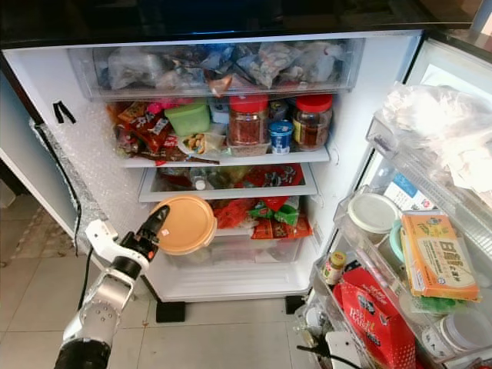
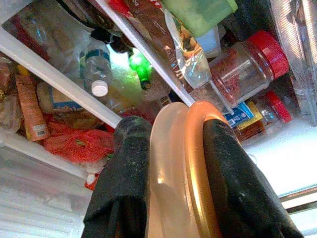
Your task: Restocking fridge
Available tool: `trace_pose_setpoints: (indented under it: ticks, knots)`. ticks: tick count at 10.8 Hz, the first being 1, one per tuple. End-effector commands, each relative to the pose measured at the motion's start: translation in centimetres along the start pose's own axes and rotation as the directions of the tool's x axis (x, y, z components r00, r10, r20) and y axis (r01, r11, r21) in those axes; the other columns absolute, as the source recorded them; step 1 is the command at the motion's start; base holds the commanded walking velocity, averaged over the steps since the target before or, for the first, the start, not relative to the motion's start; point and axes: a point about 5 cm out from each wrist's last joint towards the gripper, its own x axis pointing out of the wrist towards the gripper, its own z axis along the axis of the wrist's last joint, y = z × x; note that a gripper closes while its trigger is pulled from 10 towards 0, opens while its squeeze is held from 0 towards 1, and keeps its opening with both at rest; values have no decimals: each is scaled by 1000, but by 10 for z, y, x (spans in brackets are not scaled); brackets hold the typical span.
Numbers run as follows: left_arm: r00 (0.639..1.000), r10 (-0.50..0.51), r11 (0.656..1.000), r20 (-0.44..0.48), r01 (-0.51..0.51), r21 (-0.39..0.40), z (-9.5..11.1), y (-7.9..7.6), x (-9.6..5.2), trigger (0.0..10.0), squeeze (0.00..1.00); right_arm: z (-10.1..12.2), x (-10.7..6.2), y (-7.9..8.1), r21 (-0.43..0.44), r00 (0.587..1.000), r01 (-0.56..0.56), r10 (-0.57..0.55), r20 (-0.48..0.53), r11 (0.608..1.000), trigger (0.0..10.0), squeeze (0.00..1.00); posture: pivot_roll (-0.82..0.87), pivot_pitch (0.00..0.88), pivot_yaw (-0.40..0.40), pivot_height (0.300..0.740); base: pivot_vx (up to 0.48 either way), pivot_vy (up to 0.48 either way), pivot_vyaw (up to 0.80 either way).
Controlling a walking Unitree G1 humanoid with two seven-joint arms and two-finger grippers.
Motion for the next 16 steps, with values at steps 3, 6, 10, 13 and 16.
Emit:
trace_pose_setpoints:
  ticks: [3, 6, 10, 13, 16]
  knots:
    - [1000, -17, 1000, -13, 18, 19, 3, -4, -7, 10000, 0, -11, 0, 0, -41, 1000, -6, 5, -24, 999, 10000, 0, -70, 0, -1, 740, 0, 0, 0]
    - [1000, 13, 1000, -4, -13, 21, 3, -1, -14, 10000, 0, -18, -1, -4, -26, 1000, 2, -2, -5, 1000, 10000, 0, -51, 0, -14, 740, 0, 0, 0]
    - [998, 62, 998, -1, -61, 28, 6, 9, -29, 10000, 0, -22, -2, -3, -76, 1000, -15, 12, -28, 997, 10000, 0, -54, 27, -8, 740, 191, 0, 0]
    - [998, 65, 998, -14, -64, 26, 5, 9, -29, 10000, 0, -20, -2, -4, -110, 1000, -4, 1, -23, 994, 10000, 0, -67, 61, -7, 740, 275, 0, 0]
    - [997, 64, 998, -30, -63, 23, 1, 7, -31, 10000, 0, -19, -1, -4, -141, 1000, 2, -5, -21, 990, 10000, 0, -72, 73, -7, 740, 277, 0, 0]
